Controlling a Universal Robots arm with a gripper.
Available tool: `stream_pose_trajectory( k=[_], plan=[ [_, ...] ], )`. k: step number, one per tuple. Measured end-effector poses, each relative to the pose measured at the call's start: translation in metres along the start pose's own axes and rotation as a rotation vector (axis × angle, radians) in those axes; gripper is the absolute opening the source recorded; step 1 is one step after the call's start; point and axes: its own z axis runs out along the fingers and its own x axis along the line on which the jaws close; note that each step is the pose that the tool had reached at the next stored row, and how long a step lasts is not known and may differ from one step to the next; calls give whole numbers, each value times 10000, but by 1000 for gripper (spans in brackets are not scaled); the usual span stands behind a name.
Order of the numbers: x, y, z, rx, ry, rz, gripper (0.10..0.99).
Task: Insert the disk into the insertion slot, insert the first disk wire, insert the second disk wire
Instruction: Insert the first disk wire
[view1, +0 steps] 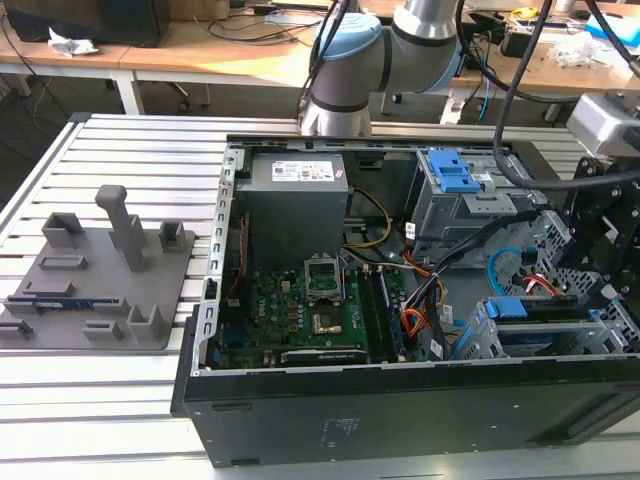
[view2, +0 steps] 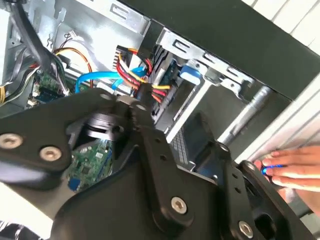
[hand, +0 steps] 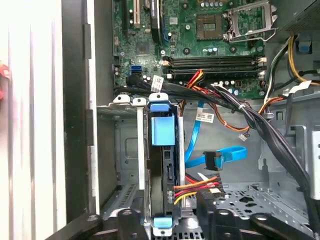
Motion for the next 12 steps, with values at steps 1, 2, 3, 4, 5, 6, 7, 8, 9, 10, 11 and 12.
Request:
stream_pose_trajectory(
  k=[1, 2, 3, 4, 5, 6, 7, 8, 9, 10, 11, 12],
  plan=[
    [-28, 2, -37, 24, 10, 2, 478],
    [-82, 3, -65, 164, 11, 12, 541],
    [-114, 5, -67, 306, 4, 23, 541],
    [-146, 5, -69, 377, 3, 31, 541],
    [-163, 5, -69, 383, 1, 35, 541],
    [-163, 6, -68, 383, -2, 37, 541],
    [-164, 6, -69, 384, 1, 37, 541],
    [-165, 6, -69, 383, 0, 38, 541],
    [-166, 6, -71, 384, 3, 38, 541],
    [-167, 6, -70, 383, 1, 38, 541],
    [-168, 6, -70, 384, 1, 38, 541],
    [-171, 7, -70, 383, 1, 38, 541]
  ],
)
